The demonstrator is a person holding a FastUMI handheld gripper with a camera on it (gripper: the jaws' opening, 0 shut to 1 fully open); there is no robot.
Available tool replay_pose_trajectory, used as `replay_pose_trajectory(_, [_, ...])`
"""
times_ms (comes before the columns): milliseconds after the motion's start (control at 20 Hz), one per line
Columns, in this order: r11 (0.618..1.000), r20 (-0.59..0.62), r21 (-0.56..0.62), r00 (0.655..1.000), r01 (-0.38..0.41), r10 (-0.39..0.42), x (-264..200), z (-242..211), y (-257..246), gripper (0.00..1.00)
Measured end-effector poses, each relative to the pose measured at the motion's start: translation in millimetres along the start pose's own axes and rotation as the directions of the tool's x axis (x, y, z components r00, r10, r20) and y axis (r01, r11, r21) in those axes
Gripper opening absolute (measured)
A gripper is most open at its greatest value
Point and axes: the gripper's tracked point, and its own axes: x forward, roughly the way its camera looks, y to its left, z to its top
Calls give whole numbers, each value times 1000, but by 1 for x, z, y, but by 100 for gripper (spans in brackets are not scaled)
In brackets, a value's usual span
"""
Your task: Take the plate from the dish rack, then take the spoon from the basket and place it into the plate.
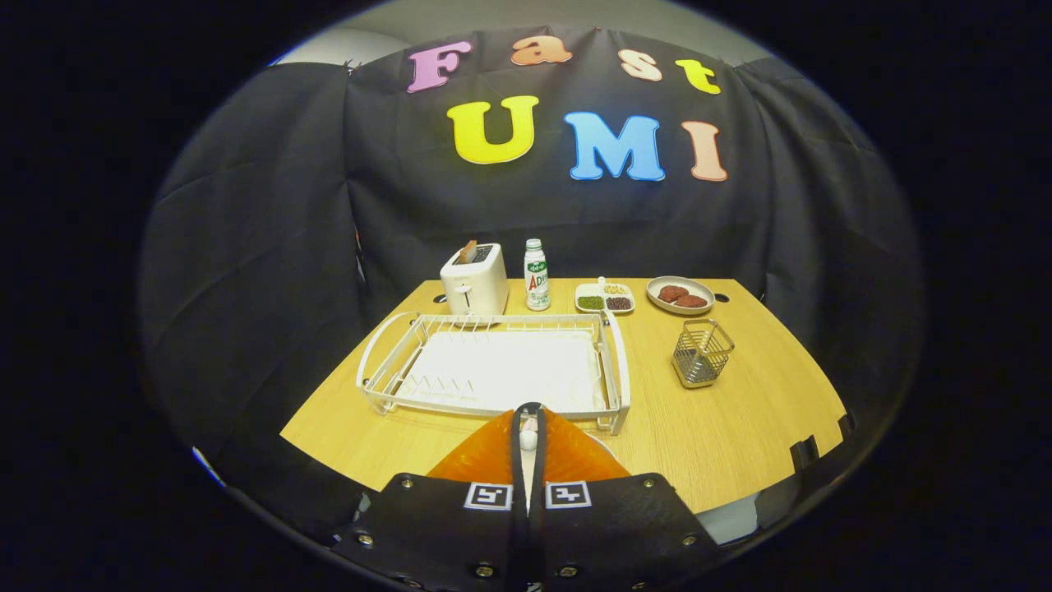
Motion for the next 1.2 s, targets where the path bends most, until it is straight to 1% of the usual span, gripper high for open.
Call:
replay_pose_trajectory(150, [1000,-25,-14,1000,-14,14,-3,-14,4,1])
replay_pose_trajectory(350, [1000,-53,-22,999,-11,10,-1,-28,3,1])
replay_pose_trajectory(850, [1000,-123,-2,992,9,-9,22,-58,-8,1])
replay_pose_trajectory(1000, [1000,-132,20,991,1,2,28,-63,-9,1])
replay_pose_trajectory(1150, [1000,-122,17,992,3,-1,30,-63,-11,9])
replay_pose_trajectory(1200, [1000,-121,12,993,5,-4,31,-62,-11,10])
